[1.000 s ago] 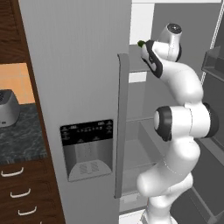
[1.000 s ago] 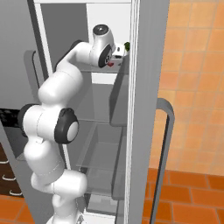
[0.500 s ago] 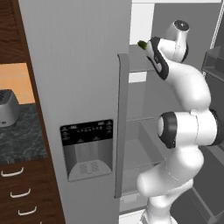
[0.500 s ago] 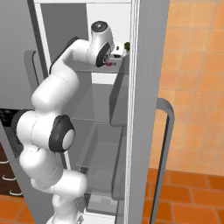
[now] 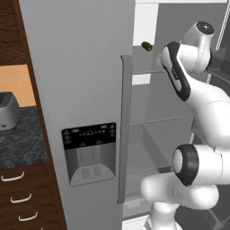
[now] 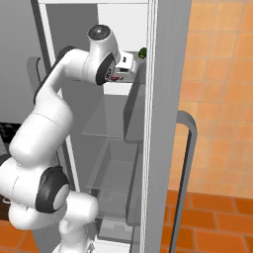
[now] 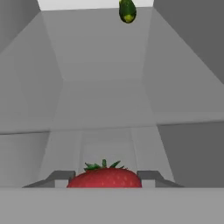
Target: Take the strawberry from the fridge and place it on top of the pancake, located on the dining counter.
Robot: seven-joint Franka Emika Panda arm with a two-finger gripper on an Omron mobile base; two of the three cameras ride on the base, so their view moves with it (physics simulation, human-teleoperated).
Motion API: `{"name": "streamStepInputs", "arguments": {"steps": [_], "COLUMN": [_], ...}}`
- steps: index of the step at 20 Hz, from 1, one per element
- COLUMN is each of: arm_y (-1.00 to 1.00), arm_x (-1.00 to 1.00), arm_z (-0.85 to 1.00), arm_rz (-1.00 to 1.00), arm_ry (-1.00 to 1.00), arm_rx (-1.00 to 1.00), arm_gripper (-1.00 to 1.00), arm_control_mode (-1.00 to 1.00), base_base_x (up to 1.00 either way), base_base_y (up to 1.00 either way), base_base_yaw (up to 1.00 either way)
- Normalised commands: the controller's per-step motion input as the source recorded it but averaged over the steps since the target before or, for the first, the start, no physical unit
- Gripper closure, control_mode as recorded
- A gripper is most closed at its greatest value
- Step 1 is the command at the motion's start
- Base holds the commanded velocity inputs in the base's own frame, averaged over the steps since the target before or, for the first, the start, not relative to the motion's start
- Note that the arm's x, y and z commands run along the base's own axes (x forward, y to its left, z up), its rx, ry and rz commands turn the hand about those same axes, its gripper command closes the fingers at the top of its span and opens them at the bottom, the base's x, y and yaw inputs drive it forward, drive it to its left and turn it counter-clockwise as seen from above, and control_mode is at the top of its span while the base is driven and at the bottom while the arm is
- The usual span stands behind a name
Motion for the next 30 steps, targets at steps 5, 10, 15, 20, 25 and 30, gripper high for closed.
{"name": "streamStepInputs", "arguments": {"steps": [5, 10, 15, 20, 25, 30], "arm_y": [0.33, 0.41, 0.31, 0.0, 0.0, 0.0], "arm_x": [-1.0, -0.99, -0.79, 0.0, 0.0, 0.0], "arm_z": [0.0, -0.06, -0.18, 0.0, 0.0, 0.0], "arm_rz": [-0.03, -0.01, 0.07, 0.0, 0.0, 0.0], "arm_ry": [0.0, 0.0, 0.02, 0.0, 0.0, 0.0], "arm_rx": [0.0, 0.0, -0.02, 0.0, 0.0, 0.0], "arm_gripper": [1.0, 1.0, 1.0, 1.0, 1.0, 1.0], "arm_control_mode": [-1.0, -1.0, -1.0, 1.0, 1.0, 1.0], "base_base_x": [0.0, 0.0, 0.0, -1.0, -1.0, -0.86], "base_base_y": [0.0, 0.0, 0.0, 0.74, 0.59, 0.29], "base_base_yaw": [0.0, 0.0, 0.0, -0.04, -0.46, -0.8]}}
